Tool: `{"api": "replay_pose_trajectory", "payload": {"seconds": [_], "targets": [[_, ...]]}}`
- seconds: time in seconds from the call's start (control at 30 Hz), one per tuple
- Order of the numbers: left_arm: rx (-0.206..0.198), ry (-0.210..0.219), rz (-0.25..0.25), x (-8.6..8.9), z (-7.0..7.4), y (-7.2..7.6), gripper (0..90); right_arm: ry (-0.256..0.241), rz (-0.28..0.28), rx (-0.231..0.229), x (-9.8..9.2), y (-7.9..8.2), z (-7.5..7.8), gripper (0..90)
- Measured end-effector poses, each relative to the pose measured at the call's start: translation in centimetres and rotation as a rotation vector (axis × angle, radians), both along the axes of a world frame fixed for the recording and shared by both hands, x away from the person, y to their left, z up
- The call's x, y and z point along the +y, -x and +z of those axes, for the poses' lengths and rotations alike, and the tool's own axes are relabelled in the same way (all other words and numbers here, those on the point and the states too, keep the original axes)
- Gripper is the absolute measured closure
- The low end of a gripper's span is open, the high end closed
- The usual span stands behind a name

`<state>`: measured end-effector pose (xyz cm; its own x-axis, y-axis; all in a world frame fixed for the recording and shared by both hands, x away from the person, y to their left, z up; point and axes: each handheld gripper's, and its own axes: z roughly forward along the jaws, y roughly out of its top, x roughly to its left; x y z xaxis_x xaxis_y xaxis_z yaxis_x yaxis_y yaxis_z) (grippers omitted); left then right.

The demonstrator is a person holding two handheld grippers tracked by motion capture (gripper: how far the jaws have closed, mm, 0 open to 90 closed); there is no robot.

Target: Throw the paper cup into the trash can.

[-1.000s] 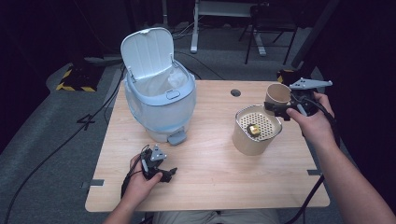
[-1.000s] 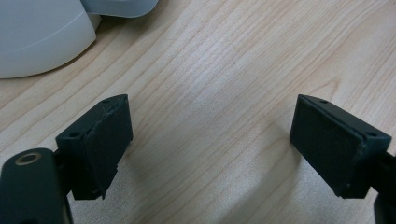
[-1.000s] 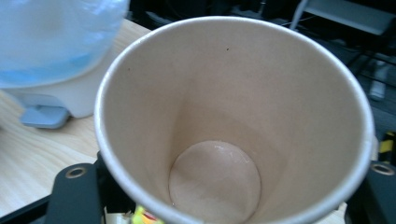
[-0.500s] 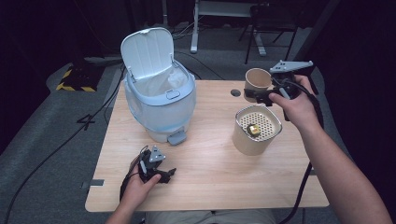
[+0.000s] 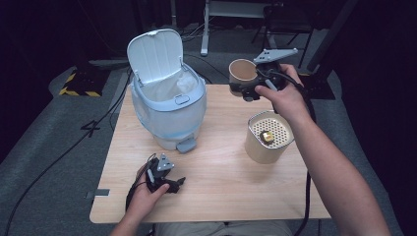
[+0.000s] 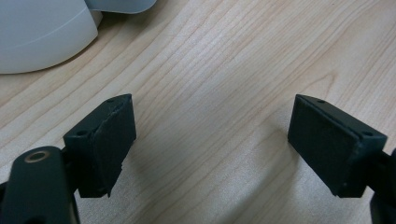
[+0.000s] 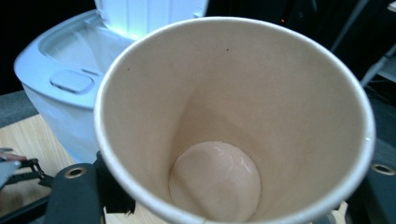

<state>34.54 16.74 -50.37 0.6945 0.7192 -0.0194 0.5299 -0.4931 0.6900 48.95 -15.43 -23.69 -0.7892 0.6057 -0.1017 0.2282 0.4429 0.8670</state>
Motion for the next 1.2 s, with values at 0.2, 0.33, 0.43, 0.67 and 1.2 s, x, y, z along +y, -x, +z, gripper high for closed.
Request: {"api": "replay_pose_trajectory", "payload": {"seconds": [0.2, 0.33, 0.43, 0.67, 1.2], "targets": [[0.0, 0.0, 0.0, 0.0, 0.0, 0.0, 15.8, -0.024, 0.037, 0.011, 3.2, -0.5, 0.3, 28.0], [-0.001, 0.001, 0.001, 0.0, 0.0, 0.0, 15.9, -0.025, 0.054, 0.006, 4.7, -0.7, 0.5, 27.9], [-0.001, -0.001, 0.0, 0.0, 0.0, 0.0, 15.8, -0.044, 0.07, 0.004, 6.4, -1.0, 0.5, 27.8], [-0.001, -0.001, -0.001, 0.0, 0.0, 0.0, 15.8, -0.062, 0.082, 0.013, 8.9, -1.4, 0.0, 27.6], [0.002, -0.003, -0.002, 0.0, 0.0, 0.0, 15.8, -0.141, 0.083, 0.029, 14.5, -3.0, -1.0, 27.2]]}}
